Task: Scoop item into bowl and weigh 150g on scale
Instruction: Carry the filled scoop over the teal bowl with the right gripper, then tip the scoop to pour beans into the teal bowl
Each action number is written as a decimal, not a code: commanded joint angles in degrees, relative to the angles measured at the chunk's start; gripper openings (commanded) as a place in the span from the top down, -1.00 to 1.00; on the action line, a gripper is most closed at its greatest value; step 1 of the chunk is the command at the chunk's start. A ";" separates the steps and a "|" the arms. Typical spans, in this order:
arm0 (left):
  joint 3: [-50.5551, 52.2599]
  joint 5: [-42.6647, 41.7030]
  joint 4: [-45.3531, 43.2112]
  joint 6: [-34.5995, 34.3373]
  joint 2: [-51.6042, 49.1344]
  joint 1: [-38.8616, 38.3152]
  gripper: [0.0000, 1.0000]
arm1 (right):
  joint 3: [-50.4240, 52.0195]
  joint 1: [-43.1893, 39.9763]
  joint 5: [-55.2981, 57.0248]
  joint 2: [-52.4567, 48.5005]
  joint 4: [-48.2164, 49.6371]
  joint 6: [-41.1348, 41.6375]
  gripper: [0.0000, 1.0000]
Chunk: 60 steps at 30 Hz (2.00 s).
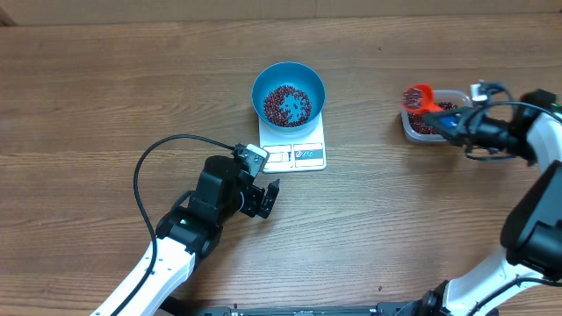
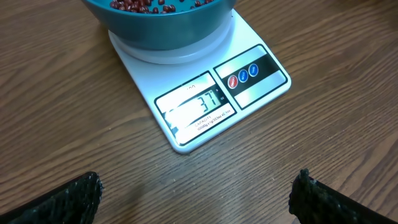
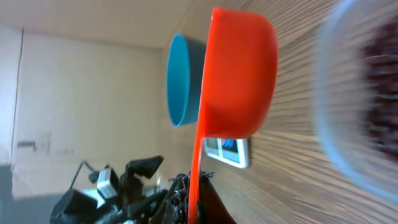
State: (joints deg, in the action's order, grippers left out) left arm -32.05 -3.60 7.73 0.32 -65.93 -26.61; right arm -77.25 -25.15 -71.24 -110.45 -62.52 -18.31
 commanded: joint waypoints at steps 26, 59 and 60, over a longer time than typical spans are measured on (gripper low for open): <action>0.09 0.66 -0.02 -0.33 -0.39 -0.04 -0.99 | -8.39 36.83 26.12 0.94 36.81 35.95 0.93; 0.09 0.66 -0.02 -0.33 -0.39 -0.04 -1.00 | -19.37 58.47 90.16 0.94 20.37 6.03 0.93; 0.09 0.66 -0.02 -0.33 -0.39 -0.04 -0.99 | -19.37 58.47 89.31 0.94 20.39 6.05 0.93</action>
State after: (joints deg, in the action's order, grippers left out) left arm -32.05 -3.60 7.70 0.32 -65.93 -26.61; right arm -94.94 33.10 18.02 -110.45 -42.26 -11.62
